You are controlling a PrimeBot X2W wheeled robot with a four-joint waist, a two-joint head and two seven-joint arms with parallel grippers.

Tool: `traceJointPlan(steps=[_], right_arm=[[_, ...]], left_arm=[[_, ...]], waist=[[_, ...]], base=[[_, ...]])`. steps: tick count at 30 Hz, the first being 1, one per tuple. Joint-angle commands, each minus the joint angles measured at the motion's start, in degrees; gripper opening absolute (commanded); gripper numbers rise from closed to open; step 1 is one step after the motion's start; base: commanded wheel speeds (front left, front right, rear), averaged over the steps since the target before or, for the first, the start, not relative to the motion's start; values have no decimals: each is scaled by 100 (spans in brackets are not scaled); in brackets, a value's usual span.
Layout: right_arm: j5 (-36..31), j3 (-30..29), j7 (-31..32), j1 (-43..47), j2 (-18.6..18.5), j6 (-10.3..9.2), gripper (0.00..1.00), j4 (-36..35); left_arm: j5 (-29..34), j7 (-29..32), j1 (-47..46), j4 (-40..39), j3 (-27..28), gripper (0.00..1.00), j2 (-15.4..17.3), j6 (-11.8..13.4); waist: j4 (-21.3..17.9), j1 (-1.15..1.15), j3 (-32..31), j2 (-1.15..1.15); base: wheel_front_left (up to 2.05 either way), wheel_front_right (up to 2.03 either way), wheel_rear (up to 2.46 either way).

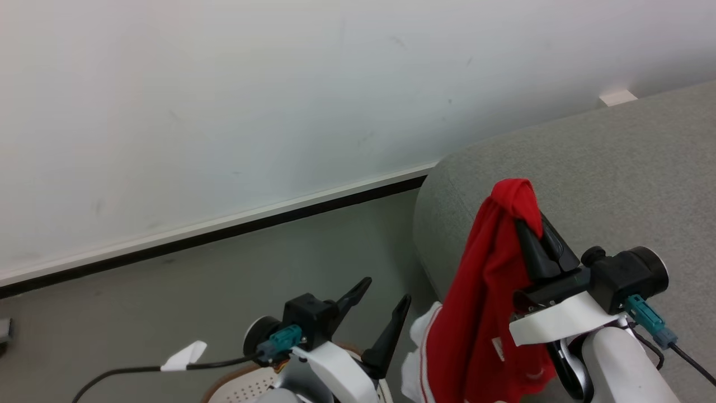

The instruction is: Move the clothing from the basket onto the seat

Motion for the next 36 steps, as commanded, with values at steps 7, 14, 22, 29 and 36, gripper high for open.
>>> traceJointPlan(steps=[7, 14, 22, 29, 36], right_arm=[[-214, -307, -16, 158, -9, -12, 0, -312], [-164, -819, 117, -185, -12, -12, 0, -657], [-378, -1622, 719, -2011, -382, -13, 0, -603], [-504, -2752, 1401, -3568, -1088, -13, 0, -3], [-1211, -3739, 1559, -4394, -1864, -12, 0, 878]], left_arm=[[60, 32, -62, -184, -137, 100, -36, -49], [171, 147, -250, -480, -270, 100, 6, -101], [356, 348, -839, -857, -279, 100, 219, -269], [398, 327, -1253, -988, -217, 100, 294, -414], [424, 286, -1513, -1011, -161, 100, 385, -472]], waist=[[-273, 0, 173, 0], [-94, 0, 622, 0], [362, 0, 1715, 0], [825, 0, 2427, 0], [1095, 0, 2829, 0]], base=[[0, 0, 0], [0, 0, 0], [0, 0, 0], [0, 0, 0], [0, 0, 0]])
